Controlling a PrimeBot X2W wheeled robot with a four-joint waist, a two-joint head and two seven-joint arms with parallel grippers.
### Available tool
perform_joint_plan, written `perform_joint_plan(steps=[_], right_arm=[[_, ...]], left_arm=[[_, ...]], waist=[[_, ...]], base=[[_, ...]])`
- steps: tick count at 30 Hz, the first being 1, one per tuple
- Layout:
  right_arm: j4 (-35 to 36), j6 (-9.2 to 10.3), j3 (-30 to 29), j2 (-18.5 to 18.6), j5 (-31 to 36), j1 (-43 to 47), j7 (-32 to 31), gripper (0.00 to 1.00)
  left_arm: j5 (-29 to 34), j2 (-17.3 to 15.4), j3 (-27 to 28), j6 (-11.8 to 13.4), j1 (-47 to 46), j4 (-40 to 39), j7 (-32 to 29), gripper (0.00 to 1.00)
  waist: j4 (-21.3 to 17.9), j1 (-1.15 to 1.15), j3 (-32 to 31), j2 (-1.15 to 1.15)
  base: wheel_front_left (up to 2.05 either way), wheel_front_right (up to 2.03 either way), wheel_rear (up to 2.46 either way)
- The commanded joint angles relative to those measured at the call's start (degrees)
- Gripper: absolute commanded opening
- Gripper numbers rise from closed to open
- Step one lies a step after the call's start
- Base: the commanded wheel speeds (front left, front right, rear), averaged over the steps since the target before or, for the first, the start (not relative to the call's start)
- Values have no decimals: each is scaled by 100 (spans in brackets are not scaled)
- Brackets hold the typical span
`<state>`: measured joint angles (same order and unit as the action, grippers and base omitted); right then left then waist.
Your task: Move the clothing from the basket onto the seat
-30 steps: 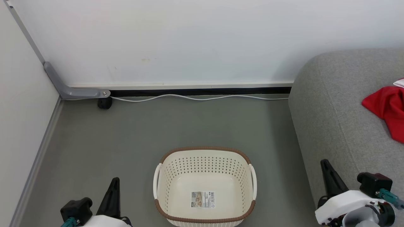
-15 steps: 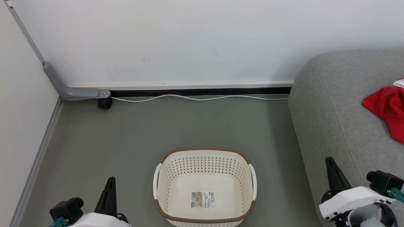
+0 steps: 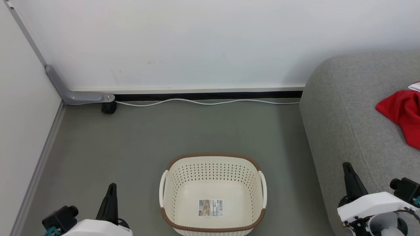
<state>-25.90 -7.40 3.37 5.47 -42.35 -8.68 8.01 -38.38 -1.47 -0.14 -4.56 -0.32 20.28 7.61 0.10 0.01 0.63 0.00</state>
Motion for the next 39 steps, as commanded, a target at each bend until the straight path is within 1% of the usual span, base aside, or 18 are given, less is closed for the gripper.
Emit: perform_joint_plan(steps=[1, 39], right_arm=[[213, -4, -36, 48, -182, -88, -67, 0], [652, -6, -467, -90, -2341, 64, -692, 0]], left_arm=[[-185, -80, 109, -61, -288, -180, -25, 0], [-2522, -107, 360, -165, -423, -378, -649, 0]], waist=[[0, -1, -1, 0], [-5, -1, -21, 0]], base=[[0, 0, 0], [0, 0, 0]])
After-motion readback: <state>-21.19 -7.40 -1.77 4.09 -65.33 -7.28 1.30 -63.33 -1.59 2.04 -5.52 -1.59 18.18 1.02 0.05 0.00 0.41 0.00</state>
